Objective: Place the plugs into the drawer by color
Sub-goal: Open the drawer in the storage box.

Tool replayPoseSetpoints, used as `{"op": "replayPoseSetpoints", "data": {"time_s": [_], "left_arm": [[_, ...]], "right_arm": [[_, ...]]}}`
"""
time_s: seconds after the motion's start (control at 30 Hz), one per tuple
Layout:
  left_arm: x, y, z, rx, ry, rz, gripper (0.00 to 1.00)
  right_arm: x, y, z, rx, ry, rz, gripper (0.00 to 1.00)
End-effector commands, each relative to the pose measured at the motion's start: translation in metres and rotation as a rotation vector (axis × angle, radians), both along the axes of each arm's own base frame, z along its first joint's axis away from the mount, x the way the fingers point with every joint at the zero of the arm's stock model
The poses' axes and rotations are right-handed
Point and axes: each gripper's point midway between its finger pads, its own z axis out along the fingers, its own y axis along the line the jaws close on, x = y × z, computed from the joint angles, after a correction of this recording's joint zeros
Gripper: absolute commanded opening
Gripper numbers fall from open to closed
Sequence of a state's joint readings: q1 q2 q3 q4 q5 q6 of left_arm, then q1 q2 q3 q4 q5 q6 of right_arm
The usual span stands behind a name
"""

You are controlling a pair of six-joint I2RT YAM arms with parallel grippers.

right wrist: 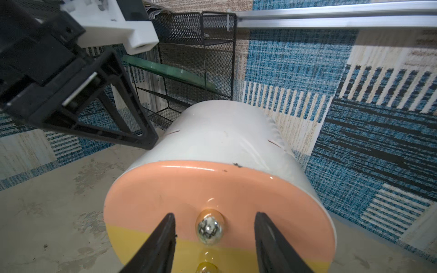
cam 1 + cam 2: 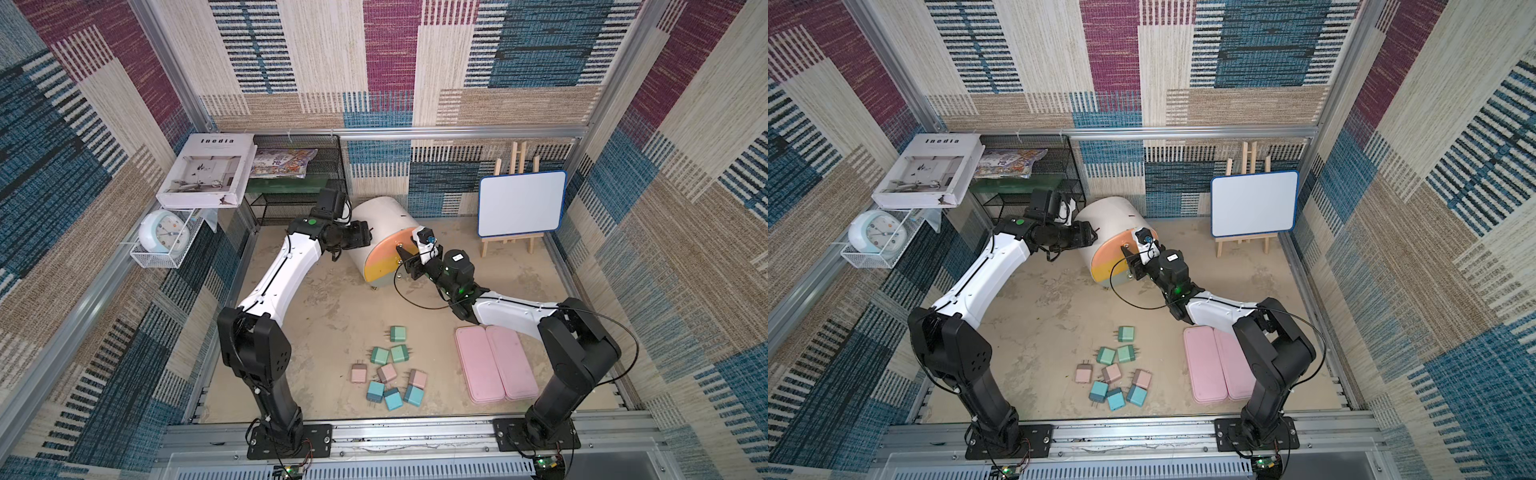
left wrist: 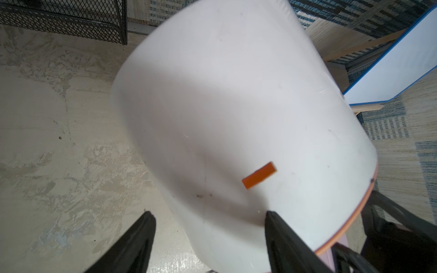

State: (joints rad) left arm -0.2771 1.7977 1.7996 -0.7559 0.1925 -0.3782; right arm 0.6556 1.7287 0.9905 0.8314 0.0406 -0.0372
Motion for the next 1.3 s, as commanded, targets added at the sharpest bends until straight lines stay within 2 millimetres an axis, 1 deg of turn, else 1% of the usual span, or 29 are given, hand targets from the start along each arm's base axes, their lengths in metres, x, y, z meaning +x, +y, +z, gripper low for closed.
{"op": "replayPoseSetpoints", "data": {"time_s": [0.0, 0.27, 0.43, 0.73, 0.97, 1.13, 1.27], "left_arm": [[0.001, -0.006, -0.002, -0.026, 0.007, -0.021, 0.76], [0.000, -0.005, -0.004, -0.026, 0.012, -0.019, 0.76], [-0.001, -0.005, -0.005, -0.023, 0.015, -0.015, 0.76], [0.000, -0.003, -0.006, -0.022, 0.017, -0.010, 0.76], [0.000, -0.001, -0.007, -0.020, 0.018, -0.004, 0.76], [0.001, -0.002, -0.008, -0.025, 0.022, -0.007, 0.76], [0.002, -0.001, -0.009, -0.024, 0.023, -0.005, 0.76]], "right_arm": [[0.006, -0.001, 0.013, 0.032, -0.043, -0.034, 0.56], [0.012, 0.007, 0.002, 0.018, -0.018, -0.037, 0.48], [0.013, 0.006, -0.003, 0.014, -0.009, -0.048, 0.45], [0.014, 0.005, -0.010, 0.001, 0.002, -0.060, 0.43], [0.017, 0.008, -0.020, -0.026, 0.027, -0.057, 0.42], [0.016, 0.007, -0.014, -0.026, 0.017, -0.056, 0.41], [0.014, 0.006, -0.011, -0.026, 0.011, -0.056, 0.36]]}}
